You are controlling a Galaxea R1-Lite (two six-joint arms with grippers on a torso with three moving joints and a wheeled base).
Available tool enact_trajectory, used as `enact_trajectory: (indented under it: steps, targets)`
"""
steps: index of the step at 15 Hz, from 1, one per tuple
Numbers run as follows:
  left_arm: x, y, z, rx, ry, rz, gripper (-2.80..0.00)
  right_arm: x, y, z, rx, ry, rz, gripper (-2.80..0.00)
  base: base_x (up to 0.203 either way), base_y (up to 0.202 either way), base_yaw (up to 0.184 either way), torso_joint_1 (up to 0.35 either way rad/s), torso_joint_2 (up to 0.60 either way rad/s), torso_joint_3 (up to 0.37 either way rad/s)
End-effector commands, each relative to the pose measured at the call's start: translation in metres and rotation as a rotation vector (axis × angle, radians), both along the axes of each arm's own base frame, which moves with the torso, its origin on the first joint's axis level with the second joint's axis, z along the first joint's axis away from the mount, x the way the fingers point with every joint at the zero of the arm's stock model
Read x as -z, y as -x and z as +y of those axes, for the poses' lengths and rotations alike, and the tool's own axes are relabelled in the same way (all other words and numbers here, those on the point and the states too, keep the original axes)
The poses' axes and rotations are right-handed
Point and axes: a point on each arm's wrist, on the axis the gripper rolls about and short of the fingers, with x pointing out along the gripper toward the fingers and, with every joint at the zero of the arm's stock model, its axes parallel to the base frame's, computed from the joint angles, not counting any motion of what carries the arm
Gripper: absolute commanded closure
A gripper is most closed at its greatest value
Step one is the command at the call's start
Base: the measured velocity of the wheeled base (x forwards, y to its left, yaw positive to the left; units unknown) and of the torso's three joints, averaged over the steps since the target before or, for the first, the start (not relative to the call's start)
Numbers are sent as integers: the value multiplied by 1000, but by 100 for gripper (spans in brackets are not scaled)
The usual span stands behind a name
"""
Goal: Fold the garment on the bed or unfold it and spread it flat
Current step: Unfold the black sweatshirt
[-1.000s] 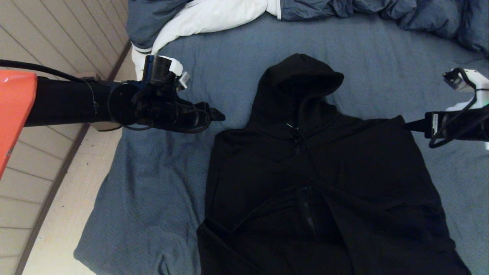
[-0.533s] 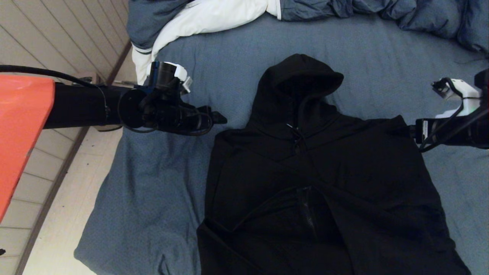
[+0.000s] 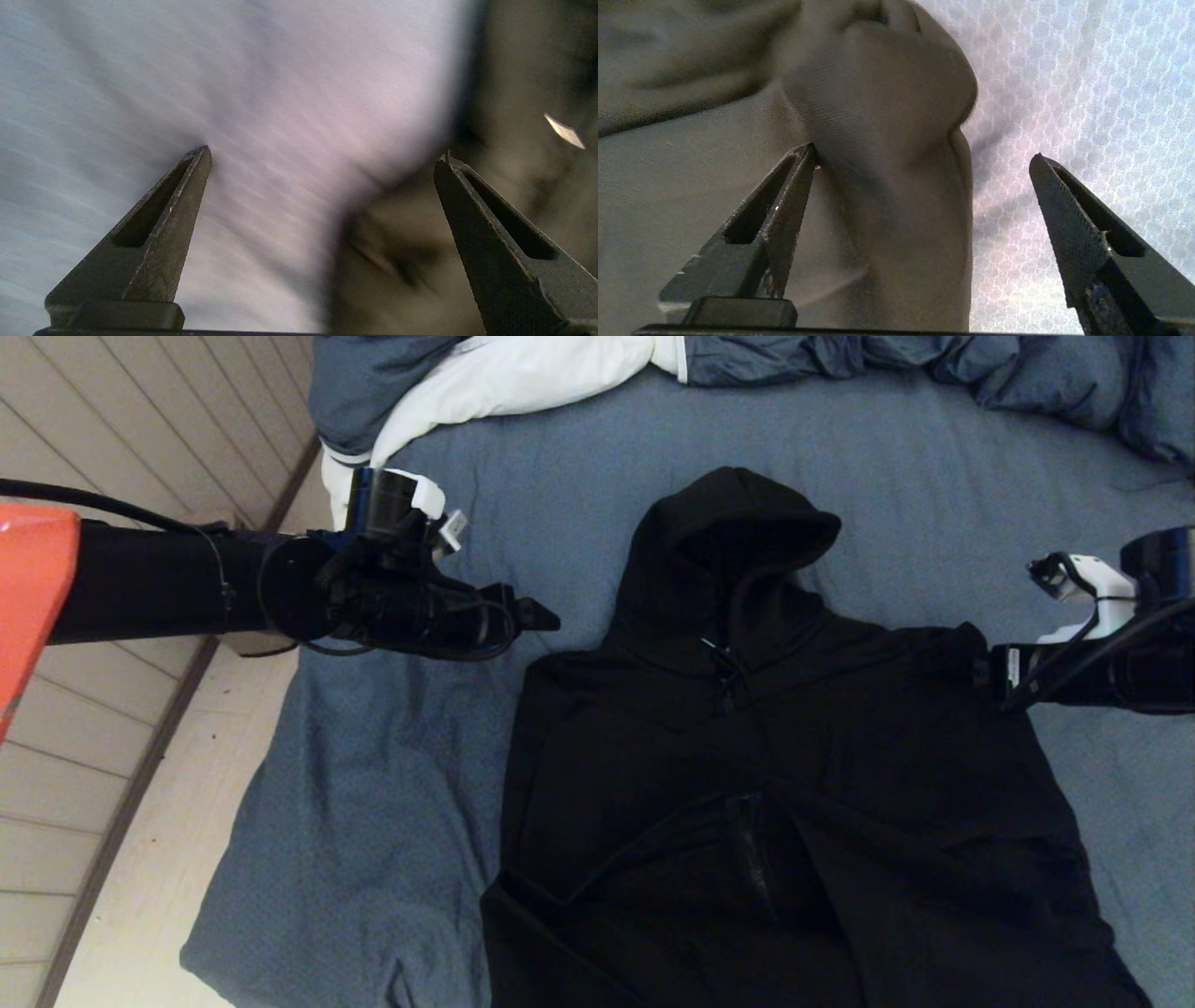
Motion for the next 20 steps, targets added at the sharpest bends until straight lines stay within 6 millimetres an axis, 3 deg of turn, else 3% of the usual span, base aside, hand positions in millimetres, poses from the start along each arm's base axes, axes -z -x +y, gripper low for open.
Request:
enact_trajectory:
  steps: [1,6,11,19,20]
  targets:
    - [-7,26,-2,77,16,14,-280,4,0,-1,-1,-3,12,-280,0,0,0,0,0,0]
    - [21,47,-8,167,-45,14,-280,7,-2,-1,-3,-8,22,-280,0,0,0,0,0,0]
    - [55,31,-19,214,-116,-52,-280,10,-1,0,-21,-24,28,-280,0,0,0,0,0,0]
    - [61,27,-29,234,-114,-52,-280,16,-13,-4,-15,-23,11,-280,0,0,0,0,0,0]
    - [61,27,-29,233,-112,-51,0,17,-14,-4,-15,-20,-2,-280,0,0,0,0,0,0]
